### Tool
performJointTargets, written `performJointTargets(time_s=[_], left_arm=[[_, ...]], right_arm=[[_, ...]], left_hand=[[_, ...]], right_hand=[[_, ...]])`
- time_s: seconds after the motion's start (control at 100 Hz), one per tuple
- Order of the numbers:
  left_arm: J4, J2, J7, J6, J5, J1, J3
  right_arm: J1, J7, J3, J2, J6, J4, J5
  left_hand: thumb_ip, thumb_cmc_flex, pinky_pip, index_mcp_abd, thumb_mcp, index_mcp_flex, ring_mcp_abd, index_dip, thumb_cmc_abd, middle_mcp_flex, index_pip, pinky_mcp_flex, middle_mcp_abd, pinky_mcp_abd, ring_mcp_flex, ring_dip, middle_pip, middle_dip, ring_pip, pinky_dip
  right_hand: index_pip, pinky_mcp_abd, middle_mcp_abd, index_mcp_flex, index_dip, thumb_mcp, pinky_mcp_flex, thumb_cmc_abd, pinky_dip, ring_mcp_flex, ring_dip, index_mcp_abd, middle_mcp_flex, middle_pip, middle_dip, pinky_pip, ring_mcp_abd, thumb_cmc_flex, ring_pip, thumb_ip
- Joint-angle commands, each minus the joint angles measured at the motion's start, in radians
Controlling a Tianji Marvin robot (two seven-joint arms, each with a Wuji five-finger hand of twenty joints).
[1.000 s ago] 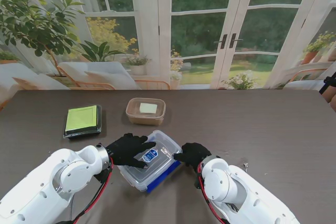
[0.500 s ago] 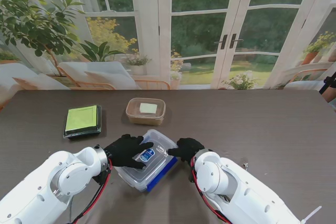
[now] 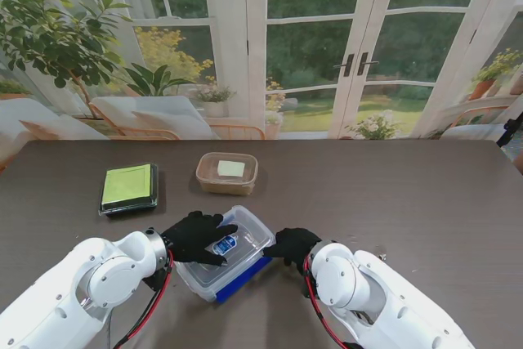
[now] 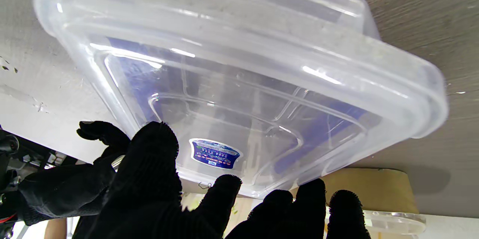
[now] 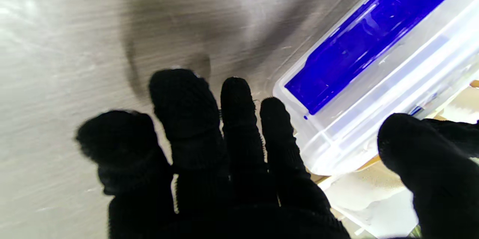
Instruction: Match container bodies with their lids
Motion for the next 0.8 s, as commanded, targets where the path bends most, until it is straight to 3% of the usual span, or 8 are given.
performJointTargets(time_s=[0.0, 0.11, 0.2, 0.33, 0.4, 0.52, 0.61, 0.79], left_arm=[[0.011, 0.000, -0.034, 0.001, 0.001, 0.015, 0.006], [0.004, 0.001, -0.041, 0.003, 0.003, 0.020, 0.001], [-0.004, 0.002, -0.046, 0.003, 0.008, 0.028, -0.008], [-0.008, 0.002, -0.050, 0.004, 0.011, 0.032, -0.013], [-0.008, 0.003, -0.053, 0.004, 0.010, 0.031, -0.012], [-0.006, 0.003, -0.056, 0.009, 0.005, 0.029, -0.007], [-0.006, 0.003, -0.057, 0.013, 0.002, 0.029, -0.006], [-0.013, 0.003, -0.061, 0.019, 0.001, 0.037, -0.012]], right_arm=[[-0.007, -0.008, -0.007, 0.000, 0.013, -0.007, -0.012], [-0.018, -0.026, -0.005, -0.003, 0.046, -0.019, -0.031], [-0.036, -0.028, 0.007, 0.002, 0.055, -0.040, -0.063], [-0.066, -0.031, 0.028, 0.007, 0.054, -0.071, -0.107], [-0.080, -0.026, 0.039, 0.010, 0.040, -0.085, -0.105], [-0.094, -0.013, 0.044, 0.013, 0.012, -0.099, -0.086], [-0.096, -0.004, 0.039, 0.015, -0.007, -0.101, -0.073], [-0.093, -0.011, 0.022, 0.011, -0.024, -0.096, -0.045]], left_hand=[[0.023, -0.015, -0.039, 0.012, -0.015, 0.007, 0.012, 0.016, 0.032, 0.067, 0.010, -0.021, -0.107, -0.005, -0.019, -0.005, 0.108, 0.039, -0.009, 0.012], [0.024, -0.015, -0.039, 0.013, -0.016, 0.003, 0.011, 0.017, 0.034, 0.065, 0.008, -0.022, -0.110, -0.005, -0.020, -0.005, 0.107, 0.039, -0.009, 0.012], [0.024, -0.015, -0.039, 0.015, -0.016, 0.004, 0.013, 0.018, 0.033, 0.066, 0.008, -0.022, -0.107, -0.005, -0.021, -0.006, 0.107, 0.039, -0.009, 0.012], [0.024, -0.015, -0.039, 0.014, -0.016, 0.003, 0.012, 0.019, 0.035, 0.066, 0.007, -0.022, -0.110, -0.005, -0.020, -0.005, 0.107, 0.039, -0.009, 0.013], [0.024, -0.016, -0.039, 0.015, -0.016, 0.002, 0.012, 0.019, 0.035, 0.067, 0.006, -0.022, -0.108, -0.006, -0.020, -0.006, 0.108, 0.039, -0.009, 0.013], [0.024, -0.017, -0.039, 0.013, -0.016, 0.000, 0.011, 0.020, 0.038, 0.067, 0.005, -0.021, -0.108, -0.006, -0.020, -0.006, 0.108, 0.039, -0.009, 0.013], [0.024, -0.016, -0.039, 0.014, -0.016, 0.001, 0.013, 0.020, 0.038, 0.069, 0.005, -0.021, -0.107, -0.005, -0.019, -0.006, 0.108, 0.039, -0.009, 0.013], [0.023, -0.018, -0.039, 0.015, -0.017, 0.003, 0.014, 0.021, 0.040, 0.071, 0.006, -0.020, -0.109, -0.005, -0.018, -0.006, 0.108, 0.039, -0.009, 0.013]], right_hand=[[-0.014, -0.026, -0.024, -0.074, -0.009, -0.041, -0.311, -0.007, 0.027, -0.012, 0.008, -0.019, -0.035, 0.006, 0.002, -0.005, 0.004, -0.045, 0.008, 0.017], [-0.014, -0.019, -0.017, -0.148, -0.008, -0.053, -0.312, 0.000, 0.033, -0.011, 0.007, 0.025, -0.046, 0.019, -0.001, -0.003, 0.012, -0.047, 0.015, 0.019], [0.032, -0.013, -0.011, -0.108, 0.006, -0.068, -0.293, -0.001, 0.034, 0.006, 0.001, 0.028, -0.036, 0.031, -0.008, 0.000, 0.004, -0.051, 0.019, 0.020], [0.146, 0.004, -0.009, 0.147, 0.048, -0.039, -0.236, -0.024, 0.025, 0.067, -0.007, -0.024, 0.053, 0.068, 0.006, 0.009, -0.001, -0.038, 0.026, 0.023], [0.149, 0.010, -0.012, 0.284, 0.041, 0.004, -0.220, -0.038, 0.014, 0.092, -0.011, -0.059, 0.110, 0.065, 0.015, 0.011, 0.003, -0.020, 0.024, 0.021], [0.104, 0.016, -0.012, 0.411, 0.019, 0.060, -0.217, -0.054, 0.006, 0.103, -0.005, -0.103, 0.158, 0.039, 0.026, 0.011, 0.010, -0.003, 0.017, 0.014], [0.046, 0.013, -0.015, 0.424, 0.008, 0.083, -0.220, -0.052, 0.004, 0.104, 0.000, -0.132, 0.164, 0.029, 0.034, 0.009, 0.004, 0.003, 0.018, 0.015], [-0.053, 0.011, -0.011, 0.349, -0.020, 0.107, -0.232, -0.037, 0.006, 0.103, 0.005, -0.168, 0.163, 0.023, 0.040, 0.009, 0.012, 0.016, 0.022, 0.017]])
